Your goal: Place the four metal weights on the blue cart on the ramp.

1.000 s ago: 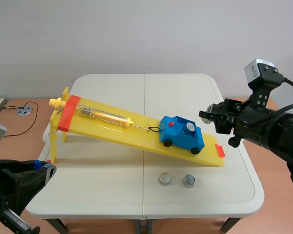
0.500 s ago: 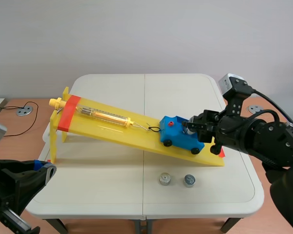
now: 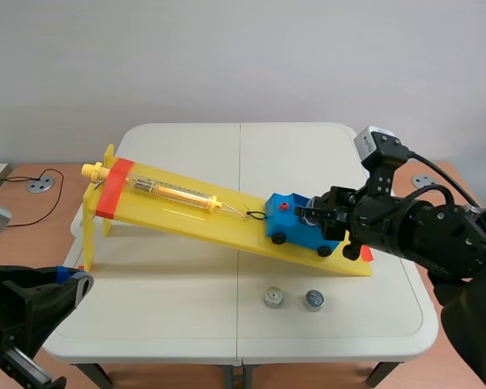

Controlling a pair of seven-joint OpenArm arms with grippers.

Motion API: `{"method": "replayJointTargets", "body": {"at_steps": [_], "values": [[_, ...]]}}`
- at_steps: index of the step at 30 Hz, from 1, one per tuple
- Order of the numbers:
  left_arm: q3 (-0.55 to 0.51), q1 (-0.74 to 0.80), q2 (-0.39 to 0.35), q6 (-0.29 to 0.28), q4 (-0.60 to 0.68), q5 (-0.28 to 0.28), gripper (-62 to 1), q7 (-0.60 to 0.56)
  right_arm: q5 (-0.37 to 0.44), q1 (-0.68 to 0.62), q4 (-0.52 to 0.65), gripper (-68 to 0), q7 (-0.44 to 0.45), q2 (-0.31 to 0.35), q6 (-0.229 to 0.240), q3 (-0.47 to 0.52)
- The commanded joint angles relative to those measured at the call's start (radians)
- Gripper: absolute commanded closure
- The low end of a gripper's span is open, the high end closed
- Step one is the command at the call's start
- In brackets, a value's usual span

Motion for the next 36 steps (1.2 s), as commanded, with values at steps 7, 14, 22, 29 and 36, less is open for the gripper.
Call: {"method": "replayJointTargets", "body": {"at_steps": [7, 14, 22, 29, 36], "values": [[-0.015, -0.025, 0.005, -0.026, 0.070, -0.059, -2.7, -0.097, 0.079, 0.118, 0.047, -10.1, 0.136, 0.014, 0.060, -0.005], [-0.015, -0.025, 0.005, -0.026, 0.070, -0.059, -2.7, -0.097, 0.088, 0.114, 0.059, -22.3, 0.127, 0.031, 0.117, 0.043], [-0.015, -0.025, 0.005, -0.026, 0.070, -0.059, -2.7, -0.096, 0.132, 0.023, 0.224, -22.3, 0.091, 0.118, 0.247, 0.135], [-0.015, -0.025, 0.005, -0.026, 0.070, -0.059, -2.7, -0.096, 0.149, -0.112, 0.406, -22.3, 0.062, 0.222, 0.278, 0.142], [-0.015, -0.025, 0.005, -0.026, 0.070, -0.059, -2.7, -0.097, 0.142, -0.261, 0.526, -22.3, 0.051, 0.257, 0.278, 0.141]]}}
